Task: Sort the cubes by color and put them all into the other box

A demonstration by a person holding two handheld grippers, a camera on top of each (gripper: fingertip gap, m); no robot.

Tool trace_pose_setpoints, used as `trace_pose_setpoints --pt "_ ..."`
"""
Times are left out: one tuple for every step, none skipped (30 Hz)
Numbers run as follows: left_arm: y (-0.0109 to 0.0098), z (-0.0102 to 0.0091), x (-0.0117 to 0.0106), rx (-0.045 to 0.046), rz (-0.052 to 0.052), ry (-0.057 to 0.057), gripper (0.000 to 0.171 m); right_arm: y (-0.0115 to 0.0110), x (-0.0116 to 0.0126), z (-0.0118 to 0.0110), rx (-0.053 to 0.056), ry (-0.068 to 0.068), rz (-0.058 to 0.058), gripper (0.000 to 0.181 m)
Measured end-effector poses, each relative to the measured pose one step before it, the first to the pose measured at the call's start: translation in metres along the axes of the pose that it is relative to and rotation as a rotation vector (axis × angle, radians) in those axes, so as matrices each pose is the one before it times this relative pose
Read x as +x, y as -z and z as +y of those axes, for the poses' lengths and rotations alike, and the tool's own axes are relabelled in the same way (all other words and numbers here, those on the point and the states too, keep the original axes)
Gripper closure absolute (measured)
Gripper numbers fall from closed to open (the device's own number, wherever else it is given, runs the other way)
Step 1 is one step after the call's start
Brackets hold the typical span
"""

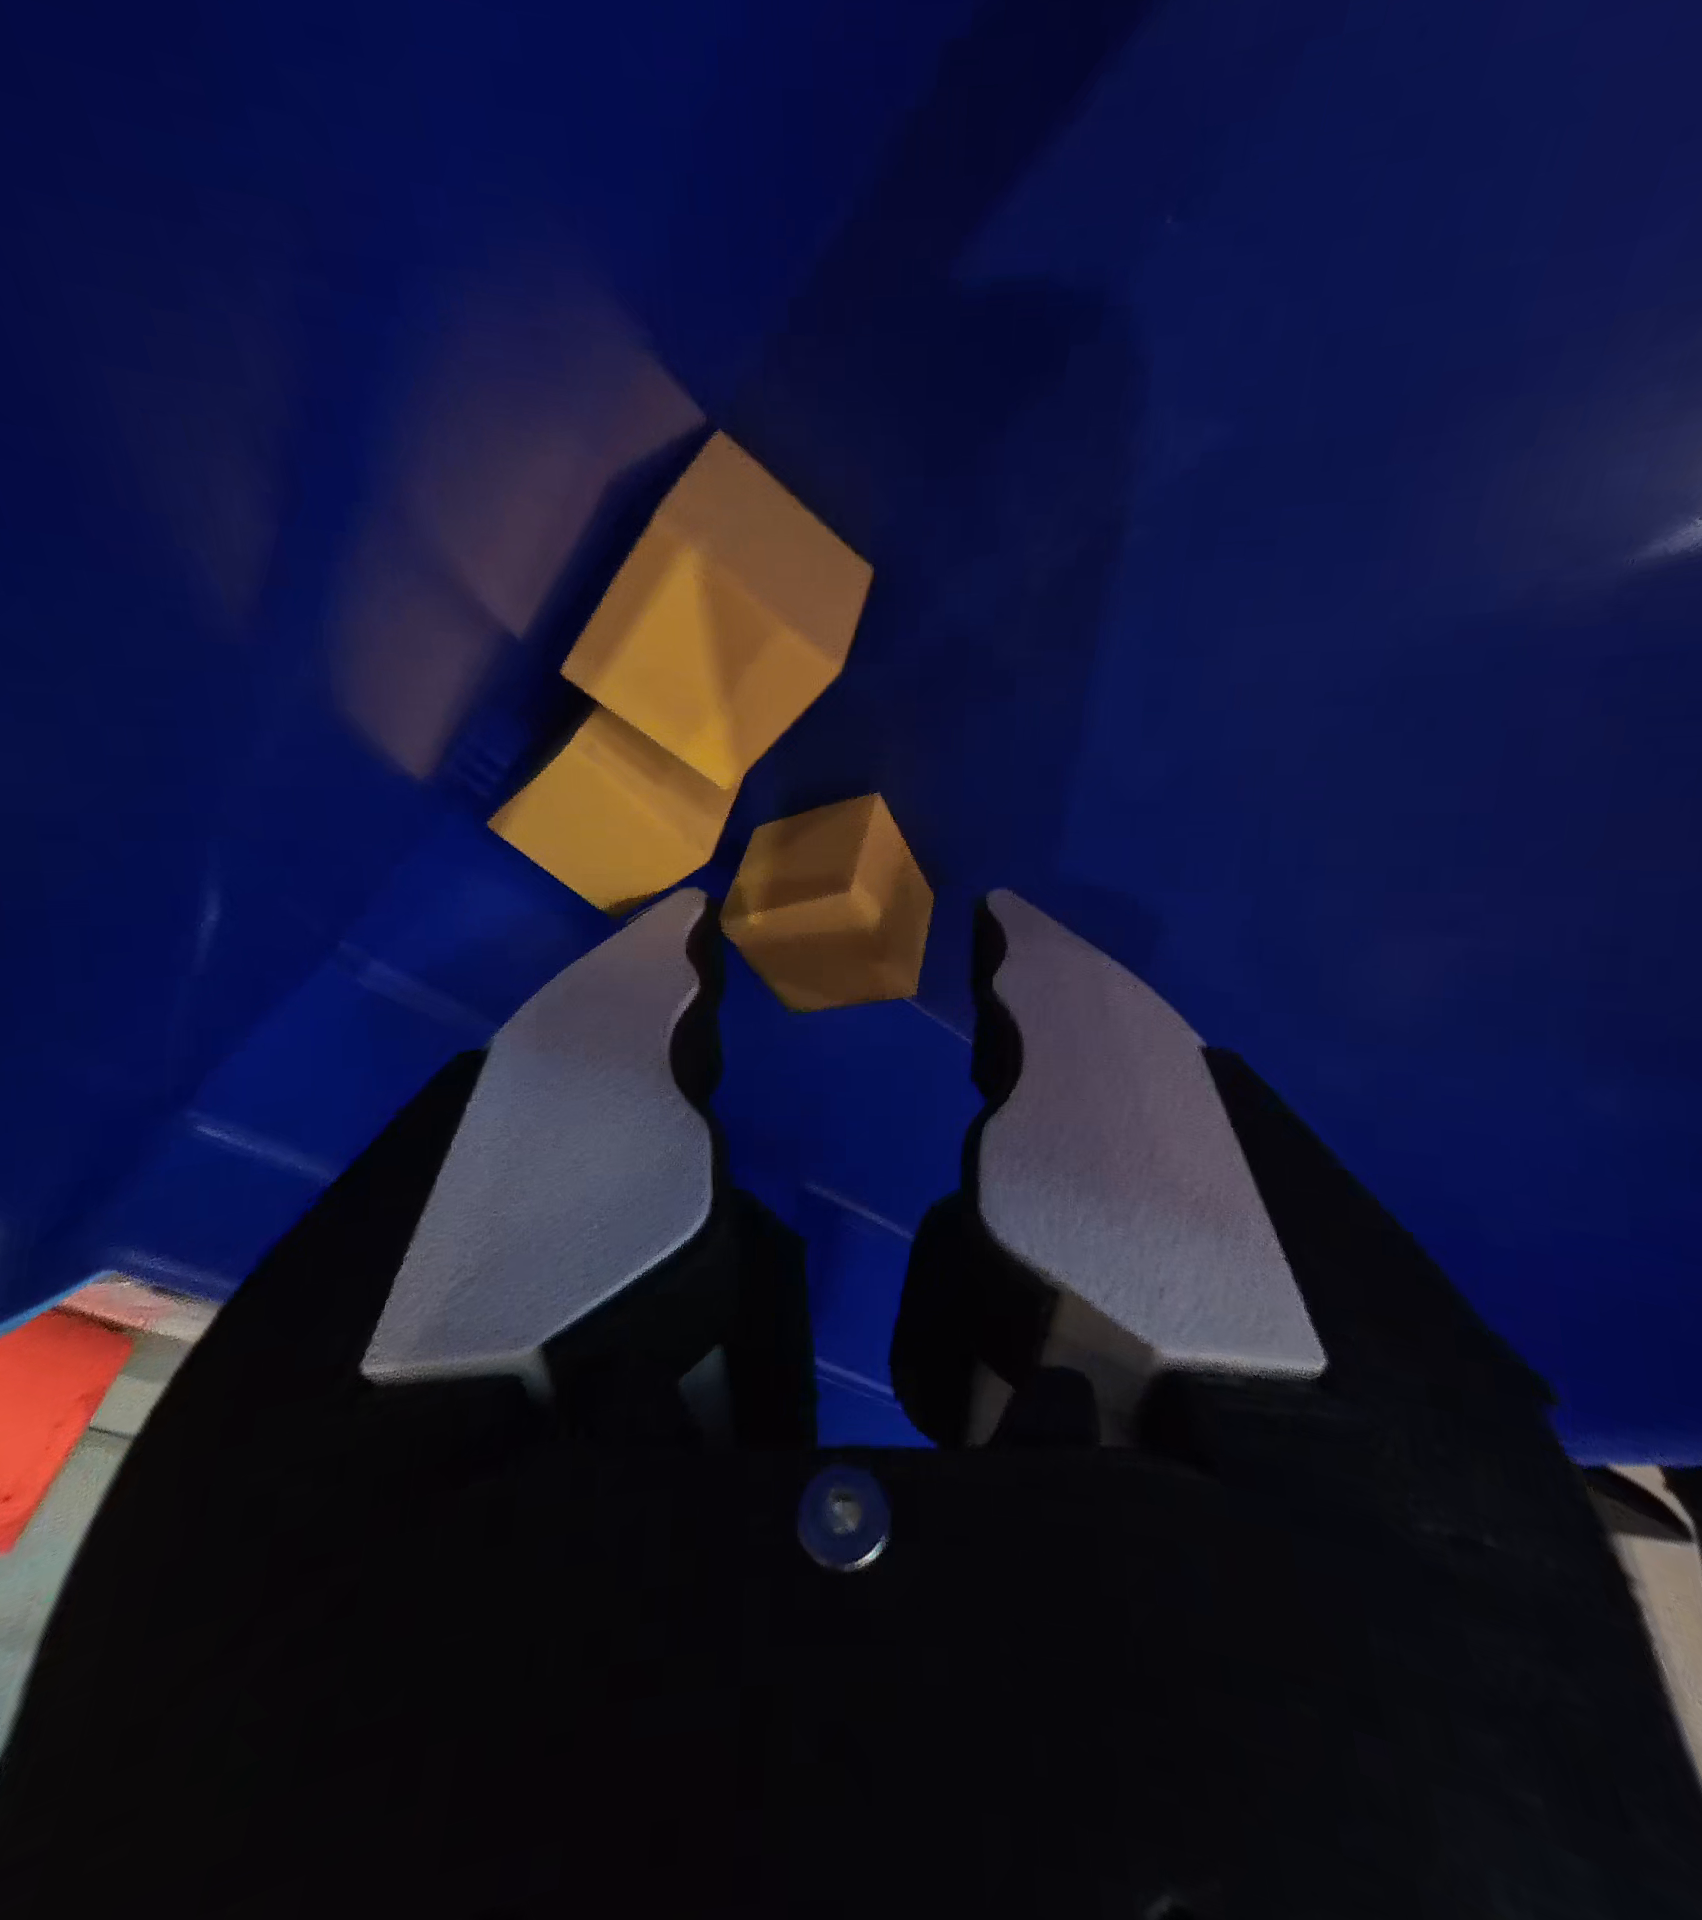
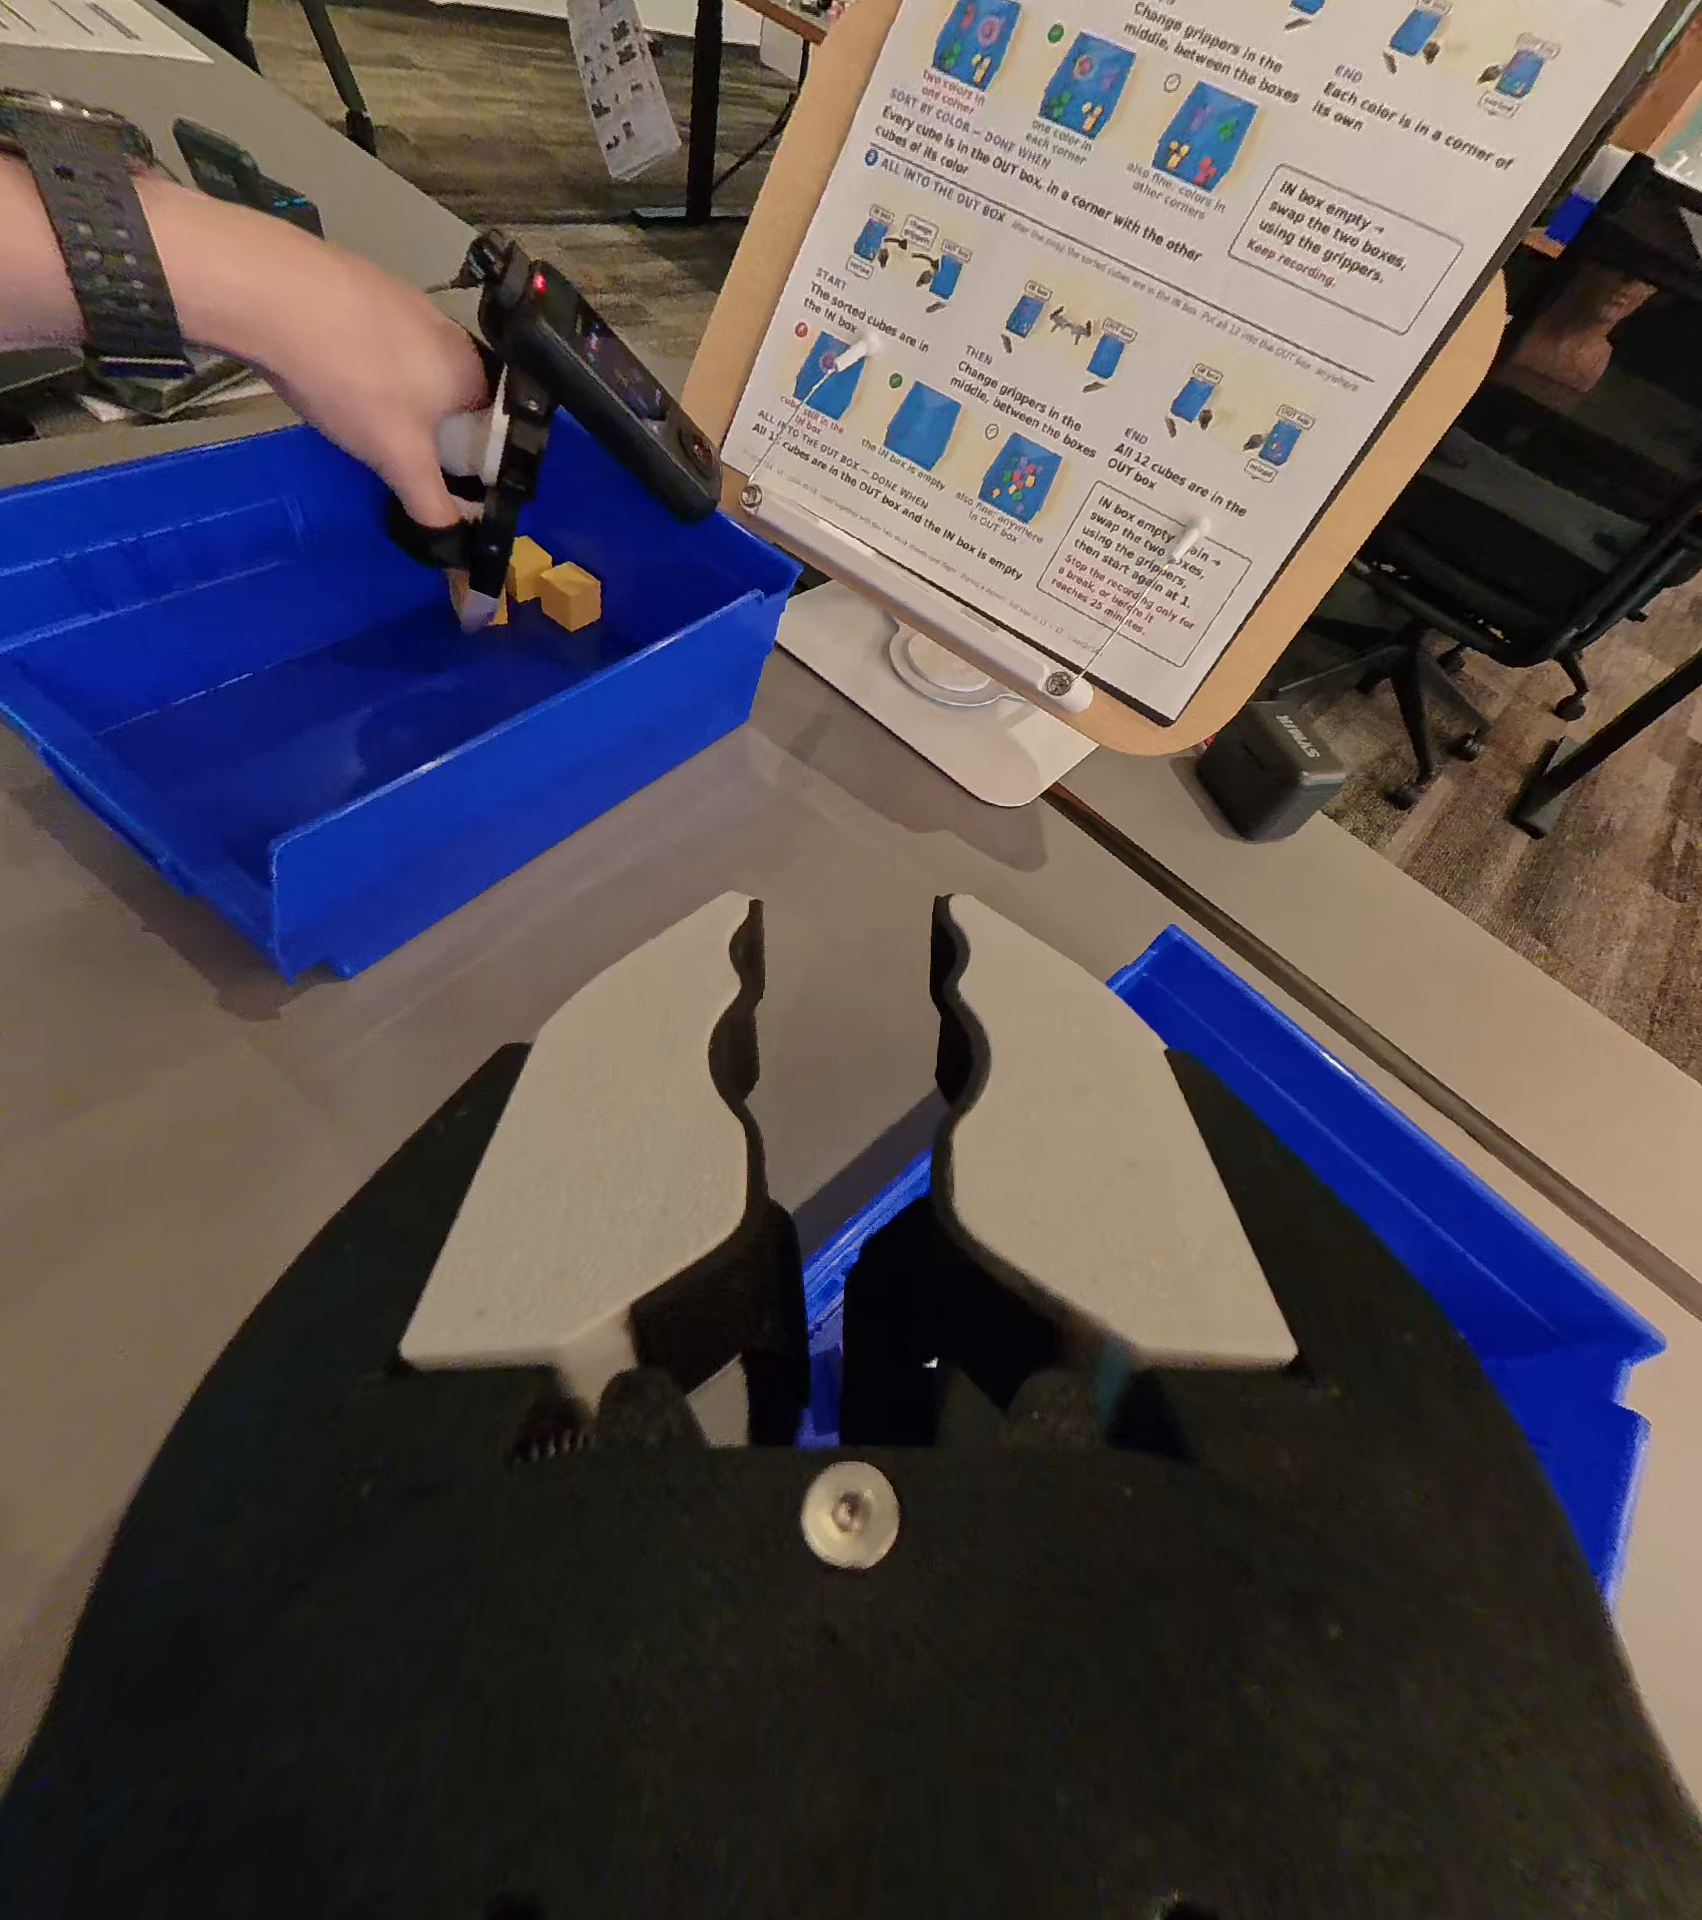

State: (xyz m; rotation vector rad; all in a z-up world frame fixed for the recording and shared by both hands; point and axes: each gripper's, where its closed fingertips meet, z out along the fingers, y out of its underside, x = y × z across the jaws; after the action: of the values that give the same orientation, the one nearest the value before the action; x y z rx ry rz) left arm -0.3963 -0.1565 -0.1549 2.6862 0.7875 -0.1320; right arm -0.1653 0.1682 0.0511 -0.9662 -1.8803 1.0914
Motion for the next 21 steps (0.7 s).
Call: trace_pose_setpoints --pt "-0.00054 0.00041 -0.00179 0.00231 -0.0104 0.0052 0.13 0.00087 -0.00015 -0.00069 0.0029 0.0025 -0.0001 0.151" --pt "-0.00038 0.00052 -0.00072 0.00122 -0.0014 0.0053 0.133 0.00082 -0.00012 -0.00074 0.0039 0.0028 0.0011 0.151" --pt "-0.00013 0.00034 0.00029 0.00136 0.0049 0.0084 0.134 0.00067 0.00012 -0.00076 0.0036 0.0025 0.0024 0.151" --pt "0.00016 0.00035 0.0005 0.00153 0.0043 0.0059 0.134 0.00059 -0.00026 -0.00062 0.0022 0.0016 -0.0007 0.151" --pt "0.00047 -0.00001 0.0009 0.00396 0.0041 0.0016 0.135 0.00058 -0.00012 -0.00066 0.0017 0.0015 -0.0001 0.151" --pt "0.00098 -0.00013 0.00168 0.00837 0.007 -0.0003 0.137 0.00069 0.00011 -0.00073 0.0033 0.0027 0.0022 0.151" --pt "0.0015 -0.00026 0.0035 0.01119 0.0167 -0.0023 0.138 0.00066 -0.00006 -0.00052 0.0017 0.0014 0.0002 0.151" --pt "0.00233 -0.00038 0.00485 0.0165 0.0229 -0.0035 0.138 0.00073 0.00008 -0.00027 0.0007 0.001 0.001 0.151" --pt "0.00317 0.00011 0.00452 0.01775 0.0153 -0.0058 0.138 0.00071 0.00016 -0.00027 0.0013 0.0016 0.0025 0.151" --pt "0.00361 0.00155 0.00433 0.01183 0.0082 -0.0098 0.138 0.00034 -0.00047 -0.00016 0.0016 0.0016 -0.0012 0.152" --pt "0.00425 0.00201 0.00605 0.01002 0.0124 -0.0134 0.138 -0.00059 -0.00149 0.00024 -0.0014 0.002 -0.0056 0.152" --pt "0.00479 0.00147 0.00707 0.01595 0.0112 -0.0189 0.138 -0.00155 -0.00252 0.0008 -0.006 0.003 -0.0085 0.153" --pt "0.00512 0.00216 0.00793 0.01567 0.0097 -0.0218 0.138 -0.00241 -0.00304 0.00083 -0.0052 0.0052 -0.0078 0.153" --pt "0.00545 0.00239 0.00874 0.01693 0.009 -0.0221 0.138 -0.00266 -0.00351 0.00096 -0.0055 0.0062 -0.0089 0.152" --pt "0.00578 0.00146 0.00916 0.02561 0.011 -0.0219 0.138 -0.00327 -0.00376 0.00104 -0.0065 0.0042 -0.0104 0.152" --pt "0.0063 0.00029 0.01111 0.03521 0.0266 -0.0183 0.138 -0.00379 -0.00434 0.00071 -0.0047 0.0029 -0.014 0.152" --pt "0.0068 -0.00116 0.01275 0.04498 0.0432 -0.0131 0.138 -0.00445 -0.00487 0.00045 -0.0026 0.0027 -0.0154 0.151" --pt "0.00749 -0.00262 0.01464 0.05501 0.0584 -0.0123 0.138 -0.00478 -0.00566 -0.00011 0.0005 0.0039 -0.0169 0.151" --pt "0.00832 -0.00492 0.01797 0.06908 0.0825 -0.013 0.138 -0.00558 -0.00772 -0.0006 0.0038 0.0053 -0.026 0.151" --pt "0.00858 -0.00669 0.01902 0.07655 0.0908 -0.0092 0.138 -0.00692 -0.00986 -0.00144 0.0096 0.0102 -0.0347 0.151" --pt "0.00809 -0.00765 0.01933 0.07728 0.0947 -0.0068 0.138 -0.00783 -0.01005 -0.00223 0.0181 0.0157 -0.0311 0.149"
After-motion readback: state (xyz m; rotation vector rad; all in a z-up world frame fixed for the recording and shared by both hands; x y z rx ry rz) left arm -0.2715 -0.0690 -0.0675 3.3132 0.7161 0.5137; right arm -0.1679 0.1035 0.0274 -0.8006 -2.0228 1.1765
